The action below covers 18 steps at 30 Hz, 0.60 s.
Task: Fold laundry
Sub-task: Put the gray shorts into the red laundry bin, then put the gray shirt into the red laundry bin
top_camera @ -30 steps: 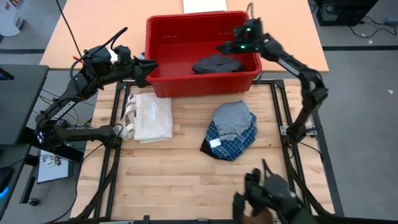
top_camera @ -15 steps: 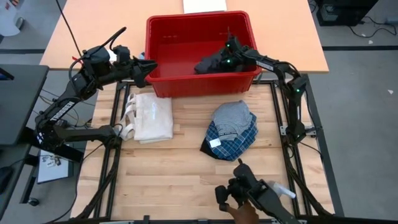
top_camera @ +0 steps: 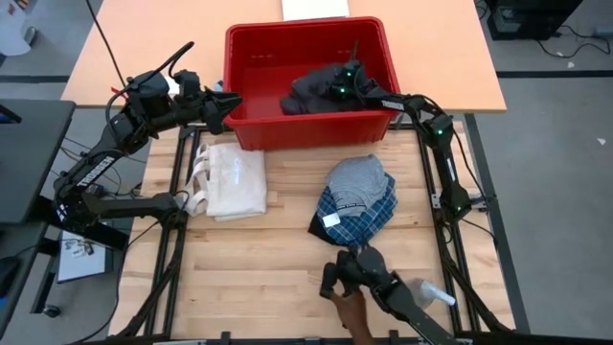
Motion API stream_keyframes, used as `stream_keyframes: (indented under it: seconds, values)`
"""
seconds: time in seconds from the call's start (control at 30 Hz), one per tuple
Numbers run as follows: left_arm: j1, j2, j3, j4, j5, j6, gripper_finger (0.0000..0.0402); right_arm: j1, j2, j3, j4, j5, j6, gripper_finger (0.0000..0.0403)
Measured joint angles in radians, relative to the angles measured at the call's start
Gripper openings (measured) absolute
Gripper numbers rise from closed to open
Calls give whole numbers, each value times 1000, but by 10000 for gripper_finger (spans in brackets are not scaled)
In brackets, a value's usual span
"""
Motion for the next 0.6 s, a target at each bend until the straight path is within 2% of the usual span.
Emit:
stream_keyframes:
  seconds: [0.1,0.2,0.43,0.6]
  values:
    - [1,0,0,0,0,-7,144,0,-27,-1,58,11,62,302]
    - [1,0,0,0,0,-6,144,-4,-83,0,16,-26,67,302]
    - [1,0,0,0,0,5,144,20,-318,2,-127,33,-120,302]
    - [0,3,0,1,0,-4,144,78,-522,1,-375,83,-324,302]
